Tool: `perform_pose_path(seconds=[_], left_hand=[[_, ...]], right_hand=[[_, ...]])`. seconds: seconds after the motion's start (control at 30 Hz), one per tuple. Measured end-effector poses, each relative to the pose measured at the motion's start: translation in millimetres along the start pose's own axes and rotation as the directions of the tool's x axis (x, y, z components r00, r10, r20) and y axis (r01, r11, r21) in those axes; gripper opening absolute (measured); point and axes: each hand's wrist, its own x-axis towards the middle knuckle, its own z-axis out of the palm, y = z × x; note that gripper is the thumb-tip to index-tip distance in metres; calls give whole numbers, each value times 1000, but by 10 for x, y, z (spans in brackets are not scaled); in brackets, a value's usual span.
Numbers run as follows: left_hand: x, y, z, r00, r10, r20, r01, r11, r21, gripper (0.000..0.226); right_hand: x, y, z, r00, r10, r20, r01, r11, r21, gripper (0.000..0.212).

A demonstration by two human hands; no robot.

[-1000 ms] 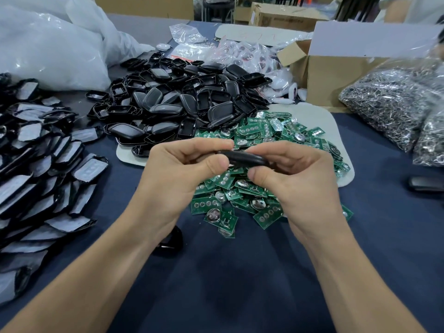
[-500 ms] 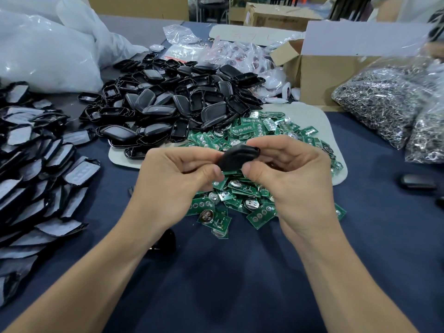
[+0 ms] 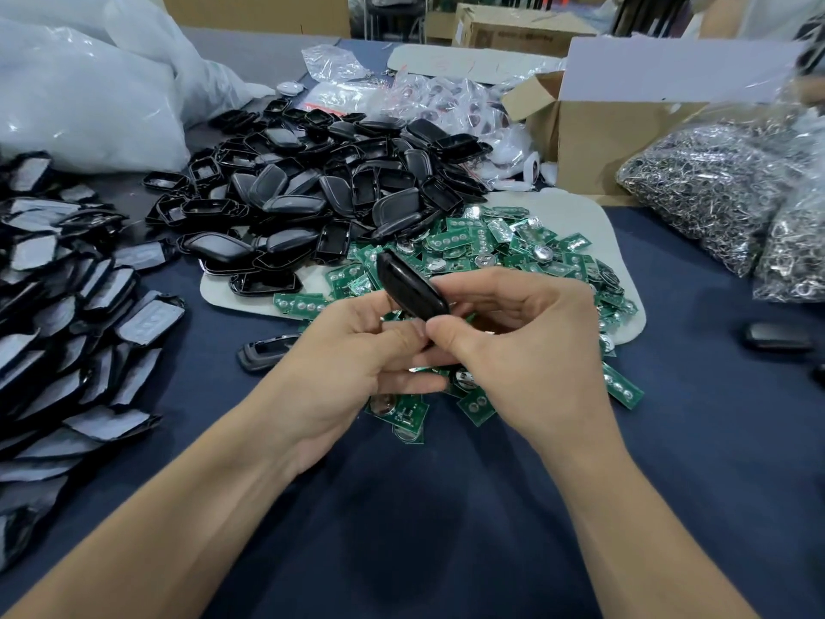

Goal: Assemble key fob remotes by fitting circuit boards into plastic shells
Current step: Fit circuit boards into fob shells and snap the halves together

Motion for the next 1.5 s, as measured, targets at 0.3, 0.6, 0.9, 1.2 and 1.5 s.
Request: perform_pose_path(seconds=[0.3,0.6,0.9,1.2,1.5], left_hand=[[-36,8,-47,775,607,-179,-346,644,683,44],[19,59,-75,786,580,-213,-445,770,457,27],[10,47,-74,788,601,-133,-445,706,551,26],[1,-1,-53,838,533,-117,-402,747,529,19],[10,-40,-93,862,488,-135,-358,777,518,28]], right_hand=[[-43,20,33,975,-212,-63,182,932,-314,30],[29,52,4,1000,-5,-29,7,998,65,22],[14,82,35,1000,-10,-2,10,991,130,24],[-5,163,93,998,59,20,-62,963,264,22],[-39,209,111,993,113,23,-115,946,304,19]])
